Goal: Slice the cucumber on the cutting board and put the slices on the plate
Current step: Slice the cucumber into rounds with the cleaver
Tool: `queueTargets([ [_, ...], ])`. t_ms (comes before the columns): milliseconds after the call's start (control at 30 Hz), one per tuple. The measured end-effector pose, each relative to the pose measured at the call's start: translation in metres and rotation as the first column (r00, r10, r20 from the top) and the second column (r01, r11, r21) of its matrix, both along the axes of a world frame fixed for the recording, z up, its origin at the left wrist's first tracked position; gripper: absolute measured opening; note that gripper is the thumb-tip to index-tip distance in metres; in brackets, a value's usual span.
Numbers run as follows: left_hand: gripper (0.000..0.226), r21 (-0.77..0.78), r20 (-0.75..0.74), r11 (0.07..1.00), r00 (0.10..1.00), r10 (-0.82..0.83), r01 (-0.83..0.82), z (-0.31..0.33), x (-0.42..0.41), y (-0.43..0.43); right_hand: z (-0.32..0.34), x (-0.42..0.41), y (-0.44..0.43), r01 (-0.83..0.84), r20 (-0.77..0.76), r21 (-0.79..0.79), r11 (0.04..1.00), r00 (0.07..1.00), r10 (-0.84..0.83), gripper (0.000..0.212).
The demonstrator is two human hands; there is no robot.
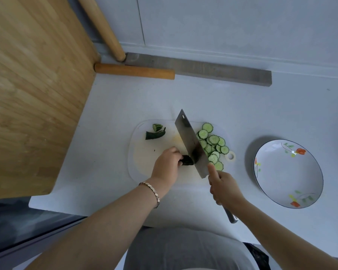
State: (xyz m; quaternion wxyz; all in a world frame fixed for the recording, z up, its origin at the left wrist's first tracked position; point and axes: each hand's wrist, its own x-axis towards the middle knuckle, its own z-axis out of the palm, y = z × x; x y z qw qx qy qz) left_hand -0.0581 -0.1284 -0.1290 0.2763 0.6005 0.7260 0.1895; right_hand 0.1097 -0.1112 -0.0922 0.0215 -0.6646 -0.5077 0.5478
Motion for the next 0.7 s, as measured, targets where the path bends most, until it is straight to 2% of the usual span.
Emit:
queueTargets([
  [233,0.019,0.001,-0.019,1.000,1.000,0.006,-0.006,-0.001,0.000,0.002,0.019,0.010,0.000,-0.027,-0.028,-0.027,0.999,0.999,0.026,0.051],
  [433,0.020,-0.034,-0.055,0.999,0.998,-0.014,0.012,0.002,0.000,0.003,0.015,0.007,-0.003,-0.109,0.045,0.038,0.993,0.993,0.108,0.051],
  [700,0.019,-0.067,-0.062,0.997,0.998,-0.031,0.027,0.003,0.001,0.005,0.005,0.007,-0.011,-0.133,0.106,0.038,0.990,0.986,0.129,0.048],
])
